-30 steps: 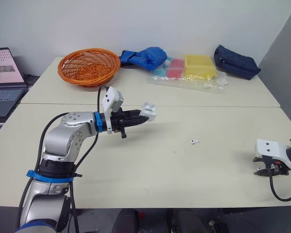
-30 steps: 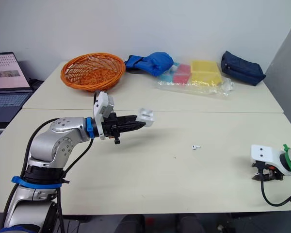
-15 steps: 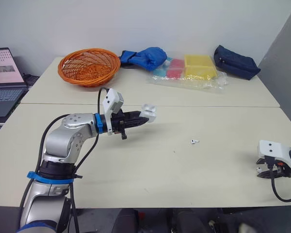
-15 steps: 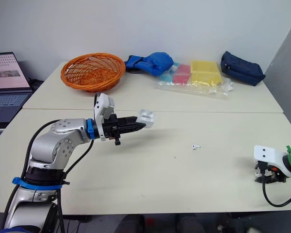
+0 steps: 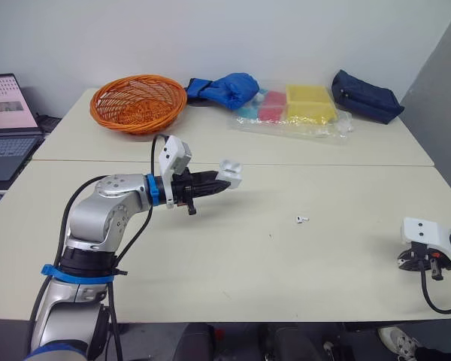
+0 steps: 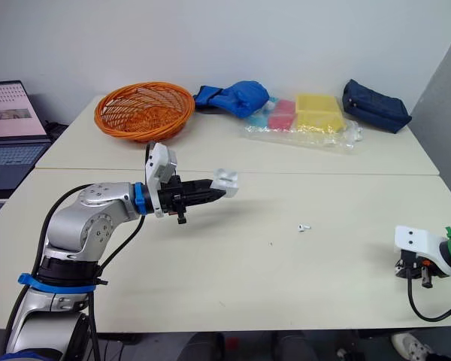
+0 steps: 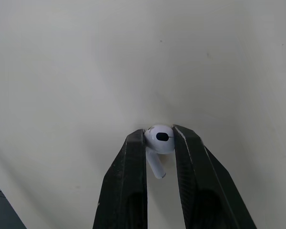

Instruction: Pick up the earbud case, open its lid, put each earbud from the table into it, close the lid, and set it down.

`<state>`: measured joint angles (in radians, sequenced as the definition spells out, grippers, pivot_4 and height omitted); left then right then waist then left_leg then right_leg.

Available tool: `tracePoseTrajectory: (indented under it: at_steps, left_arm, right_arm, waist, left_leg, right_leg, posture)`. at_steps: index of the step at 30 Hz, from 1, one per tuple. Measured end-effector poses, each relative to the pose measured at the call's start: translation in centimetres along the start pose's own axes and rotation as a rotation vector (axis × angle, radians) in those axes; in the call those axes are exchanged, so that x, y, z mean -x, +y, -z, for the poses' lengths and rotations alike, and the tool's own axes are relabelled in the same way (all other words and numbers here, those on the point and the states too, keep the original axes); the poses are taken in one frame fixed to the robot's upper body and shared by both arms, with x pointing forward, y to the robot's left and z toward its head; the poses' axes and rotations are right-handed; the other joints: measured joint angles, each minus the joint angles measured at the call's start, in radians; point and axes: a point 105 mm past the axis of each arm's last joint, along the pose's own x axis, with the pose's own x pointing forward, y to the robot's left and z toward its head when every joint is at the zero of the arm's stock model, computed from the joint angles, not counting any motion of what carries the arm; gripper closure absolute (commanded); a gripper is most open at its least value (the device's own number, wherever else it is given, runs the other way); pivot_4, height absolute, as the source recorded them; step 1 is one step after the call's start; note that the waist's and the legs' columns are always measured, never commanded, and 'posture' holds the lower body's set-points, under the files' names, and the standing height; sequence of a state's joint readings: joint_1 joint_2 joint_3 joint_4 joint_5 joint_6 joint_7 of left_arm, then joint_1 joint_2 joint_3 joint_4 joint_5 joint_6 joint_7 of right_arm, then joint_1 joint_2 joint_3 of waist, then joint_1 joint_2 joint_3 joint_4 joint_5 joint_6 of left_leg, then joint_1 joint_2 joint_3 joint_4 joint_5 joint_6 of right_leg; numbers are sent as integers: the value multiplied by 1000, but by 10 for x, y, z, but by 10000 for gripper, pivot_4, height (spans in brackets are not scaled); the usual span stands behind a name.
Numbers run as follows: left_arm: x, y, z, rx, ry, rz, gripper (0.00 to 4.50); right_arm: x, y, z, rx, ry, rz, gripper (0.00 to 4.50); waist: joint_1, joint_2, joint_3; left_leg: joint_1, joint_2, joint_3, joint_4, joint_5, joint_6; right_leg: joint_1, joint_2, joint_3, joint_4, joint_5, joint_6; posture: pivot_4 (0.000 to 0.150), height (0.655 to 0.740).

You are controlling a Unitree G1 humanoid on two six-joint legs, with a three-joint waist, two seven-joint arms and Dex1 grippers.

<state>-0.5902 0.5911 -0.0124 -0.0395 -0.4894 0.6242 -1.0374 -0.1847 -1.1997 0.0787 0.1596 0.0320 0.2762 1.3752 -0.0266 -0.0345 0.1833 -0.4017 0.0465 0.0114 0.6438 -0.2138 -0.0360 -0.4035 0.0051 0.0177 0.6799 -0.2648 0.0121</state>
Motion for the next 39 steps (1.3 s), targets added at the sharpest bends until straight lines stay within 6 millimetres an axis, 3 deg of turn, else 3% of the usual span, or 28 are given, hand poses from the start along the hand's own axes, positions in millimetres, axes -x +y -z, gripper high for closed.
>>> tracePoseTrajectory:
  at_steps: [2,3,5,7,9,10,13,16,20,26,39]
  left_arm:
    - [0,0,0,0,-2,1,37024]
    - [0,0,0,-1,-6,1,37024]
    - [-6,-1,-6,2,-52,11,37024]
    - [-20,-9,-23,7,-158,52,37024]
    - [-25,-13,-32,-7,-214,62,37024]
    - [-22,-11,-33,-14,-230,48,37024]
    - [-19,-6,-36,10,-316,-11,37024]
    - [-32,-13,-46,8,-418,-14,37024]
    - [-37,-13,-53,-23,-474,-63,37024]
    - [-44,-15,-61,-72,-511,-72,37024]
    - [-46,-17,-61,-150,-525,-75,37024]
  right_arm:
    - [-6,2,-17,-13,-83,-20,40626]
    - [-8,0,-43,-22,-200,-13,40626]
    - [2,-12,-129,-28,-576,52,40626]
    - [43,-12,-215,-65,-959,90,40626]
    - [86,-2,-256,-66,-1161,110,40626]
    - [101,3,-268,-82,-1229,117,40626]
    - [112,7,-283,-207,-1337,91,40626]
    - [114,11,-300,-273,-1377,61,40626]
    - [116,14,-300,-275,-1347,71,40626]
    - [98,20,-310,-295,-1312,39,40626]
    - [89,17,-324,-338,-1364,50,40626]
  waist:
    - [-4,0,0]
    - [-10,1,1]
    - [-33,1,3]
    - [-33,4,5]
    - [-17,4,5]
    - [-5,4,5]
    - [12,4,5]
    - [22,4,5]
    - [26,4,5]
    - [20,4,5]
    - [3,4,5]
  left_leg:
    - [0,0,0,0,0,0]
    - [0,1,0,0,0,0]
    - [2,1,-3,0,0,0]
    - [1,2,-6,0,3,-5]
    - [0,3,-8,-2,4,-6]
    - [-1,3,-9,-2,4,-6]
    - [-6,2,-8,-3,4,-6]
    - [-18,0,-7,1,4,-6]
    - [-20,-3,-6,1,3,-5]
    - [-20,1,-8,1,3,-4]
    - [-20,2,-7,1,4,-4]
  right_leg:
    - [0,0,1,0,0,0]
    - [-1,1,2,1,0,0]
    - [-2,3,6,2,4,-1]
    - [-2,4,5,4,5,-1]
    - [-2,4,0,3,4,-3]
    - [-1,4,-2,2,3,-5]
    - [-4,1,-2,0,2,-5]
    - [-13,-3,-1,0,6,-5]
    - [-14,-4,-1,-1,7,-3]
    - [-16,3,-1,0,5,0]
    - [-16,4,0,0,5,-1]
  posture:
    - [1500,7400]
    - [1500,7400]
    - [1500,7400]
    - [1500,7400]
    - [1500,7400]
    - [1500,7400]
    - [1500,7400]
    - [1500,7400]
    - [1500,7400]
    - [1500,7400]
    - [1500,7400]
